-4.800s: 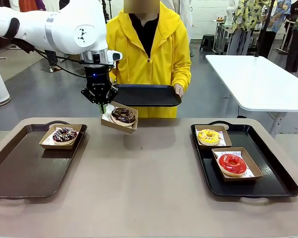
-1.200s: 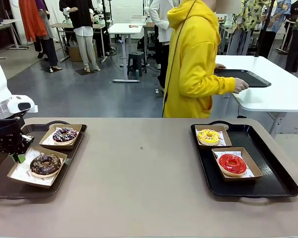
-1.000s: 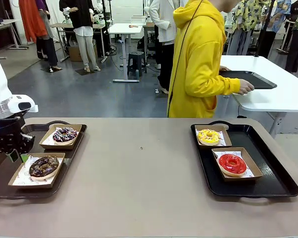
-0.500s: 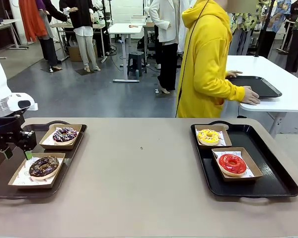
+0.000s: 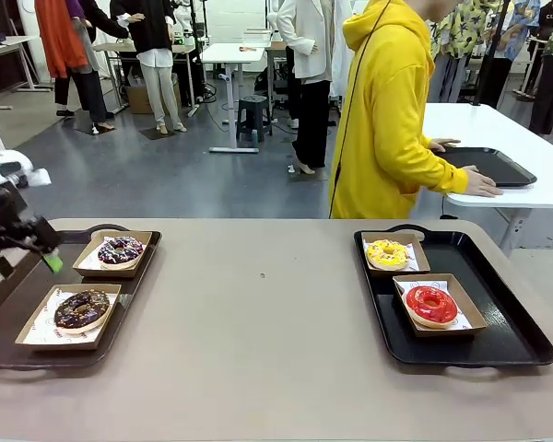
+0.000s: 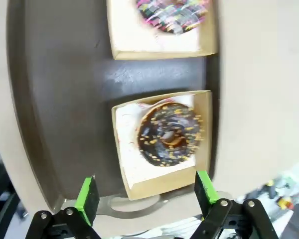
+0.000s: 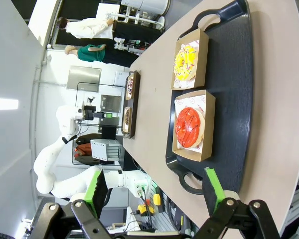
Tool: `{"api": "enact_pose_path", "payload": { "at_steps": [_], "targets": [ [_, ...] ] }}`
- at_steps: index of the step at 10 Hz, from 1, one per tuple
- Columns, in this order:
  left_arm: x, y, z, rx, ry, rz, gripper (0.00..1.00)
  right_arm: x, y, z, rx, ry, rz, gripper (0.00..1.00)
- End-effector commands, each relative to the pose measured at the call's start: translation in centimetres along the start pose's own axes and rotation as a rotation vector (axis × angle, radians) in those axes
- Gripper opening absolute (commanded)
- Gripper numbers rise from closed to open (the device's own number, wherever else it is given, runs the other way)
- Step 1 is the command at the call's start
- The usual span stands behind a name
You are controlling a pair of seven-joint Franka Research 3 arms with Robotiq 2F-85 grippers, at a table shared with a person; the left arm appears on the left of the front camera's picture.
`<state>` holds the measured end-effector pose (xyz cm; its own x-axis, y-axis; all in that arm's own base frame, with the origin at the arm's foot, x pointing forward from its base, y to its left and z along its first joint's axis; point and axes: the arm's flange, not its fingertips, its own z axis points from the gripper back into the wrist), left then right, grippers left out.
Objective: Individually package the donuts and arrange them on the tray.
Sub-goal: Place the picked Paper togo box on the Handle tray.
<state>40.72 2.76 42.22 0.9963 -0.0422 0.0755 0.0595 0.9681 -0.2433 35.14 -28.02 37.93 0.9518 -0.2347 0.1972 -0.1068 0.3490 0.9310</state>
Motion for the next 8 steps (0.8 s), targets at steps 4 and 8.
{"api": "enact_pose_path", "payload": {
  "at_steps": [4, 8],
  "targets": [
    [-2.0, 11.4, 7.8, -0.627, -0.149, 0.079, 1.00, 0.0, 0.1, 0.0, 0.003, -0.002, 0.001, 1.00],
    [-5.4, 20.2, 6.4, -0.864, -0.219, 0.218, 1.00, 0.0, 0.1, 0.0, 0.003, -0.002, 0.001, 1.00]
  ]
}}
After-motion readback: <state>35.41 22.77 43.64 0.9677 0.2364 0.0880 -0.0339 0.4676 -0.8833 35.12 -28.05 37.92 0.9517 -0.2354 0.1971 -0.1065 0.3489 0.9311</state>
